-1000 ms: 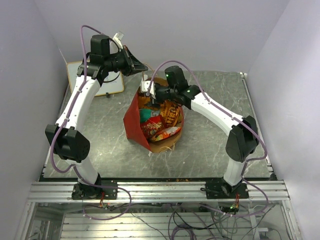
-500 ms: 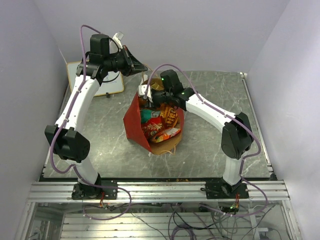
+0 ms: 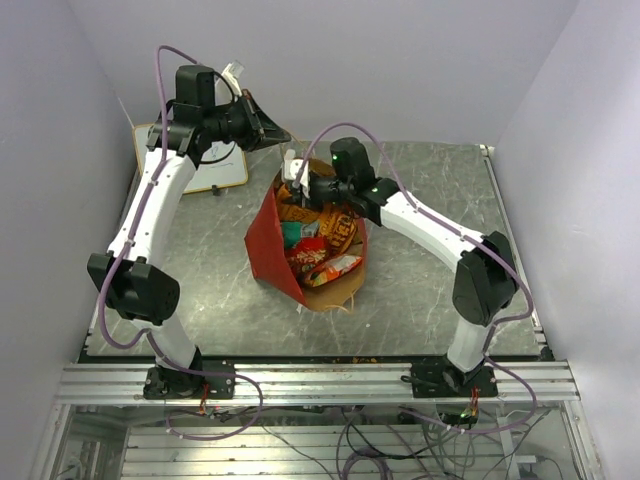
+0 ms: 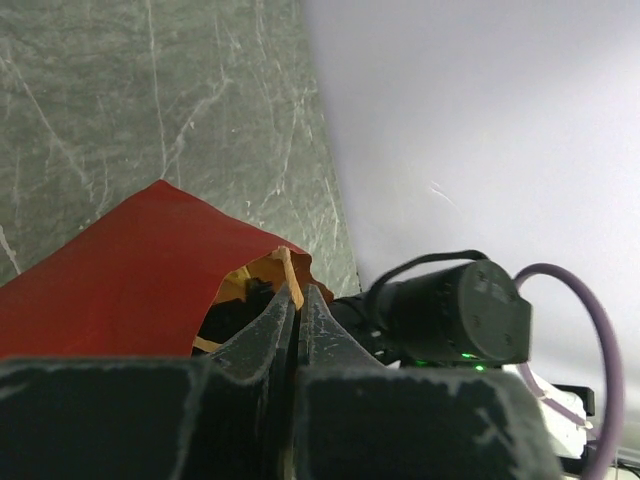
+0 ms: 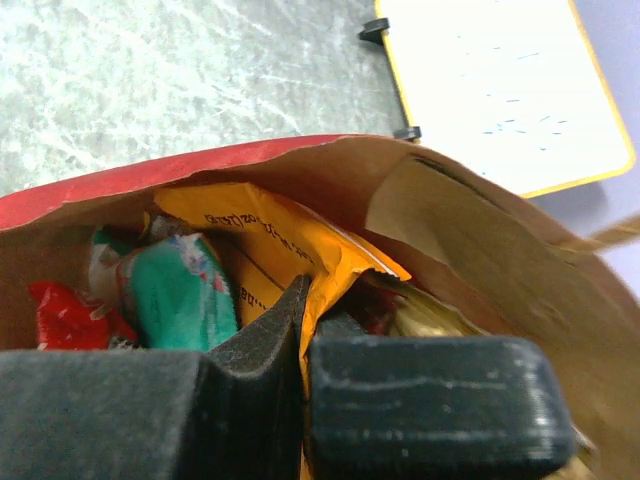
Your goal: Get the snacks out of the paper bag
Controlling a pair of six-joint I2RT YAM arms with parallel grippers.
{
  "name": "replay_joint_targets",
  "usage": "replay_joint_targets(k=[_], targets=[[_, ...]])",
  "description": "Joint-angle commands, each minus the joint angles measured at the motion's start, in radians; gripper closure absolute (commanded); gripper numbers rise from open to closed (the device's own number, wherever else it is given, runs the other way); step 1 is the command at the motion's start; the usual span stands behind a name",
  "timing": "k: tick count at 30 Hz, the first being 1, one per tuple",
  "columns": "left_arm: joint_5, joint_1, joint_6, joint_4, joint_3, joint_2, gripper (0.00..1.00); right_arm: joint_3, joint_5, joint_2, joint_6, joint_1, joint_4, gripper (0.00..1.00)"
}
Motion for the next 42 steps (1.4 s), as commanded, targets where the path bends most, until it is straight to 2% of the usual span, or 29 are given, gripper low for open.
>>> replay_joint_targets(k=[1,8,13,22,32,37,42], targets=[[0.016,0.022,0.011,0.044,0.042,-0.032,0.93,-0.027,0.067,-0.121,0.102,-0.007,0.165,1.00],[0.019,0.040,0.009,0.058,0.006,-0.060,0.93,-0.062,0.116,-0.209,0.221,-0.012,0.236,1.00],[0.015,0.064,0.013,0.048,-0.015,-0.072,0.93,-0.072,0.226,-0.266,0.323,-0.011,0.303,1.00],[0.003,0.090,-0.017,0.059,-0.066,-0.097,0.93,-0.015,0.352,-0.360,0.426,-0.013,0.301,1.00],[-0.038,0.092,0.062,-0.036,-0.009,-0.099,0.93,0.034,0.417,-0.522,0.528,-0.011,0.323,1.00],[-0.042,0.099,0.059,-0.017,-0.050,-0.127,0.93,0.077,0.605,-0.613,0.526,-0.011,0.258,1.00],[-0.071,0.111,0.086,-0.061,-0.019,-0.121,0.93,0.053,0.914,-0.711,0.522,-0.011,0.115,1.00]])
